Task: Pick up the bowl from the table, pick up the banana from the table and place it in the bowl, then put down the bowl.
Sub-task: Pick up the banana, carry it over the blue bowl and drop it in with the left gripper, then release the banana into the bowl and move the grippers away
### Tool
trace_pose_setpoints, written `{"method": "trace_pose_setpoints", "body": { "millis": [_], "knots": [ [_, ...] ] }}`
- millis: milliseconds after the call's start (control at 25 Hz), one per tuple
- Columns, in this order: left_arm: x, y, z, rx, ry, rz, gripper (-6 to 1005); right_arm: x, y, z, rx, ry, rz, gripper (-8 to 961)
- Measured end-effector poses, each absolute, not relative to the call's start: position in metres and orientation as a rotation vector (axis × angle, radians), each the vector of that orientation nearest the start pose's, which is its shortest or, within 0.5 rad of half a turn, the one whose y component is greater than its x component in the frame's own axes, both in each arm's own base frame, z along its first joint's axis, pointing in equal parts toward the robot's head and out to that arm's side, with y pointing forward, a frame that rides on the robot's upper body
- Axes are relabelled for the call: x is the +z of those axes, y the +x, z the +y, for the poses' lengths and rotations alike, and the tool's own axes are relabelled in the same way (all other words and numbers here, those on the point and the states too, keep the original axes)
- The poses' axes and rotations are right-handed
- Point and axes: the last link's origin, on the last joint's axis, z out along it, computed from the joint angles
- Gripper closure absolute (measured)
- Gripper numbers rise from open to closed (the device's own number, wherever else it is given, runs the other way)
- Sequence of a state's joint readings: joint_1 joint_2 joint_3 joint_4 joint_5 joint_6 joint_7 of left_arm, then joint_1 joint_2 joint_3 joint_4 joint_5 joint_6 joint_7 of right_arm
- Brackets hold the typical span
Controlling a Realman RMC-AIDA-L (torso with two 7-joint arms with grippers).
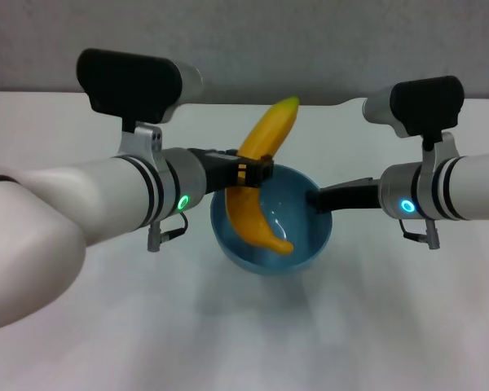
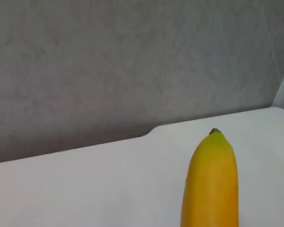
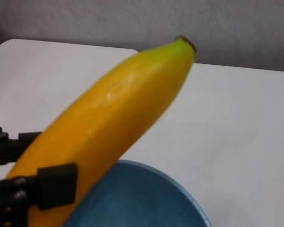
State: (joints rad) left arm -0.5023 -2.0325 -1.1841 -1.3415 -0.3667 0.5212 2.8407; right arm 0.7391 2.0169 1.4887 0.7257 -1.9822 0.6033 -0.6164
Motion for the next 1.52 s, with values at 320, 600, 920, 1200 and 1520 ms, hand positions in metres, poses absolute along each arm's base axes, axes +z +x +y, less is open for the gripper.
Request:
{"method": "trace_pose_setpoints", "body": {
  "millis": [320,600,920,1200,1520],
  "knots": [
    [-0.067,-0.125,0.383,-0.348,-2.166,-0.948,406,-0.065,0.200,0.430,0.192,-2.289,1.118,905],
    [-0.067,-0.127,0.382,-0.349,-2.163,-0.957,269,-0.063,0.212,0.429,0.177,-2.259,1.156,904],
    [-0.048,-0.139,0.387,-0.332,-2.094,-0.950,151,-0.053,0.234,0.428,0.177,-2.195,1.219,904],
    [-0.017,-0.178,0.395,-0.257,-1.950,-0.963,107,-0.045,0.241,0.429,0.177,-2.174,1.248,903],
    [0.001,-0.213,0.397,-0.203,-1.848,-0.990,116,-0.024,0.250,0.436,0.138,-2.141,1.278,902]
  ]
}}
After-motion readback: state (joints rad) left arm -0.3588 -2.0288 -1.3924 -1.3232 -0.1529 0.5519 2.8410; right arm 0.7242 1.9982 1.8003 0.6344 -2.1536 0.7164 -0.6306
